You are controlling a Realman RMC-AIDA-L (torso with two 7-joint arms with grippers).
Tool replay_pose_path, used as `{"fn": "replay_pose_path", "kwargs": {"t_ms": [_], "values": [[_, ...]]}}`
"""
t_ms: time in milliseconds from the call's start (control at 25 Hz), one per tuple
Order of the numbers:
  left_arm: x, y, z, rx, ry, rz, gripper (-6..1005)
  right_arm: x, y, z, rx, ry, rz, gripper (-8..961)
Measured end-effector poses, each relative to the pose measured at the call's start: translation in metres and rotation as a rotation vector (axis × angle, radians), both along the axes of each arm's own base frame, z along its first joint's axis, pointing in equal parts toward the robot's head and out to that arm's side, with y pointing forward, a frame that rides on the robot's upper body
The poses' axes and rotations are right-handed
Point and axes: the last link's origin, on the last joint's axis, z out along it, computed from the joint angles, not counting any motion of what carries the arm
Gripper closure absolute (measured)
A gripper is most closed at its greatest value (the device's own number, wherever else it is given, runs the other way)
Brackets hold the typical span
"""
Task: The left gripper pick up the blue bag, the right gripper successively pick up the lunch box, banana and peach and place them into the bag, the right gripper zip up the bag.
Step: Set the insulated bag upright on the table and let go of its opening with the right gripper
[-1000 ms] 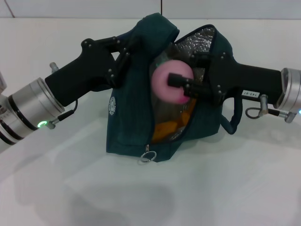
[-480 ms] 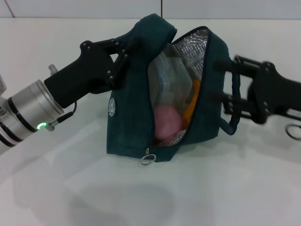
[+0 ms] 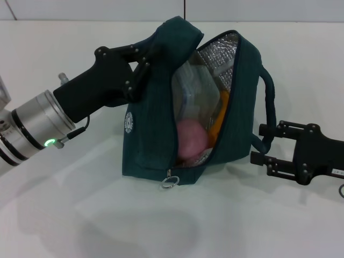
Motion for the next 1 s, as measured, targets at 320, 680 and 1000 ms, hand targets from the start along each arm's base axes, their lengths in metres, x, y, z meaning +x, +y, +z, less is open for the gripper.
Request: {"fn": "replay_pose_path", "kwargs": {"t_ms": [320, 680, 1000], "values": [[0.0, 0.0, 0.0, -0.001, 0.0, -0.001, 932, -0.004, 0.006, -0.008, -0.014, -0.035, 0.02, 410], [-0.004, -0.003, -0.002, 0.019, 0.009, 0.008, 932, -0.002, -0.002, 0.001, 0.128, 0.029, 0.087, 723], [-0.011, -0.013, -0.003, 0.019, -0.078, 0.065, 931, -0.017, 0.002, 0.018, 0.213, 0.246, 0.085, 869]]}}
